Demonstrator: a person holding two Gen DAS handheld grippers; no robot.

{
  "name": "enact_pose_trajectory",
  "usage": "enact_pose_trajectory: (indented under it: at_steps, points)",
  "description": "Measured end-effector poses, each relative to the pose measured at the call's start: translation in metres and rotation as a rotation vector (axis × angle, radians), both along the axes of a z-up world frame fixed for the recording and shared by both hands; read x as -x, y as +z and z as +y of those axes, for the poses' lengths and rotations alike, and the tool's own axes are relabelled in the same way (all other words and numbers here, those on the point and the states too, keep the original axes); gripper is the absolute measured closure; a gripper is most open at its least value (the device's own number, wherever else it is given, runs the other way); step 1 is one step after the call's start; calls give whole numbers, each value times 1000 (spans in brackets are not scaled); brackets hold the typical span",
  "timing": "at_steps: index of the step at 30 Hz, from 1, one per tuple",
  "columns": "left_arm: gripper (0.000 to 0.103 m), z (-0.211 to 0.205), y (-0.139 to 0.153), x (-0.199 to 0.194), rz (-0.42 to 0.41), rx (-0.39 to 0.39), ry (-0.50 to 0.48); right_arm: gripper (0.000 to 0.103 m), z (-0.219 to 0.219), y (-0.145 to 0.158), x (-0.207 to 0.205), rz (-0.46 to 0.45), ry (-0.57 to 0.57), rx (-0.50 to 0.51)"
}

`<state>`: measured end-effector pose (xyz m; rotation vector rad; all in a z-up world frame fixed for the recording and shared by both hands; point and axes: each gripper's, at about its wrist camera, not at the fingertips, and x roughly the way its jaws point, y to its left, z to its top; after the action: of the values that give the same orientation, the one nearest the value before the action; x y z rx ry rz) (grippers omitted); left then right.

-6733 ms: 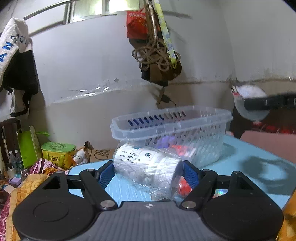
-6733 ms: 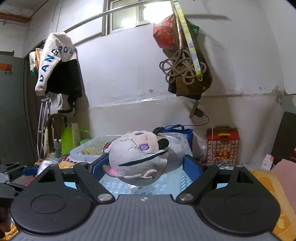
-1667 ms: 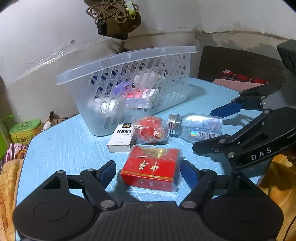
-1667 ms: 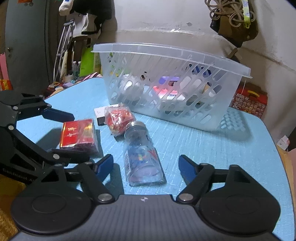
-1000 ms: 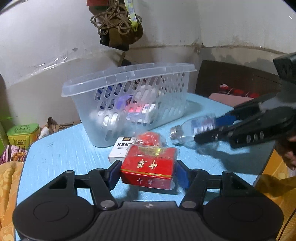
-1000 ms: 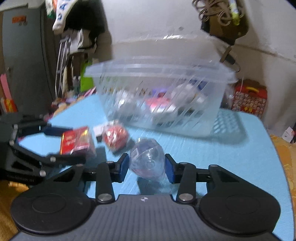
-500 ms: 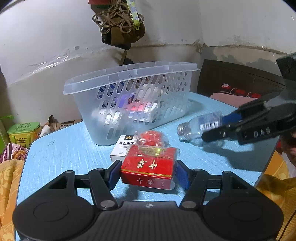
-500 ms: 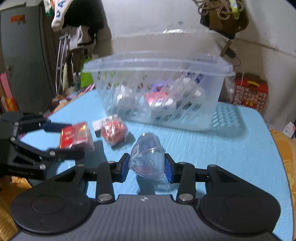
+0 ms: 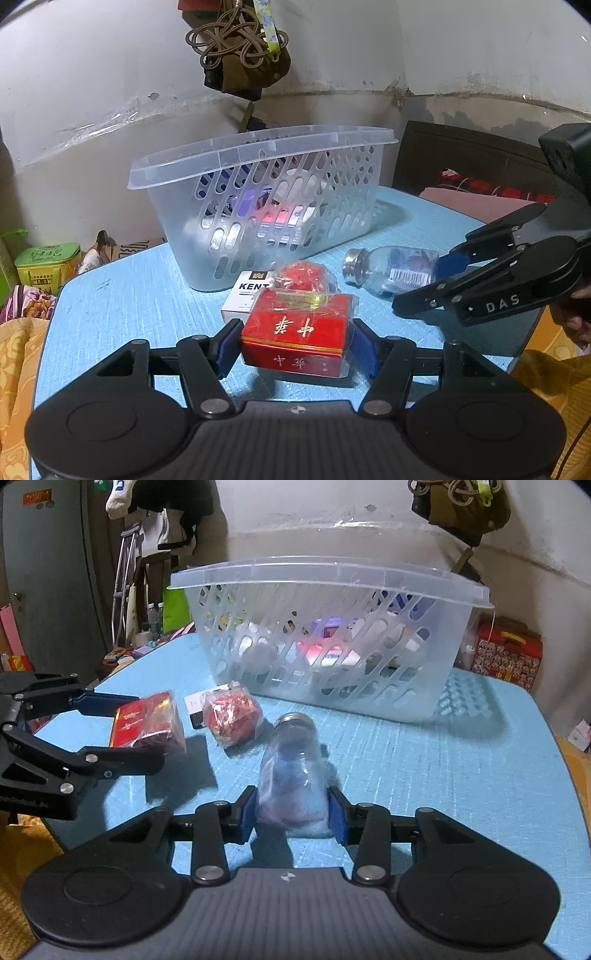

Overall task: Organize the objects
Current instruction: 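Grasp the glass bottle with the right tool while the left grasps the red box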

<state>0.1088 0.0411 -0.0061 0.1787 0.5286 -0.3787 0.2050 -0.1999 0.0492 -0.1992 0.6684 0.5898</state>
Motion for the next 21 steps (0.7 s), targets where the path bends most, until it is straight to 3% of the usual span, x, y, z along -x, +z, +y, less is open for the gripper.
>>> enact_pose_trajectory:
  at_steps: [6, 7, 8, 12, 21]
  points:
    - [37, 1, 1, 0, 0, -2, 1, 49, 9, -3, -4, -19, -5, 18]
    - [37, 1, 1, 0, -2, -3, 2, 51, 10, -3, -4, -21, -2, 21]
    - [37, 1, 1, 0, -3, -4, 2, 59, 10, -2, -4, -19, 4, 20]
    - [37, 1, 1, 1, -9, -1, 5, 59, 9, 1, -1, -23, 7, 24]
    - [38, 4, 6, 4, -49, 7, 17, 59, -12, 26, 5, -78, -37, -68]
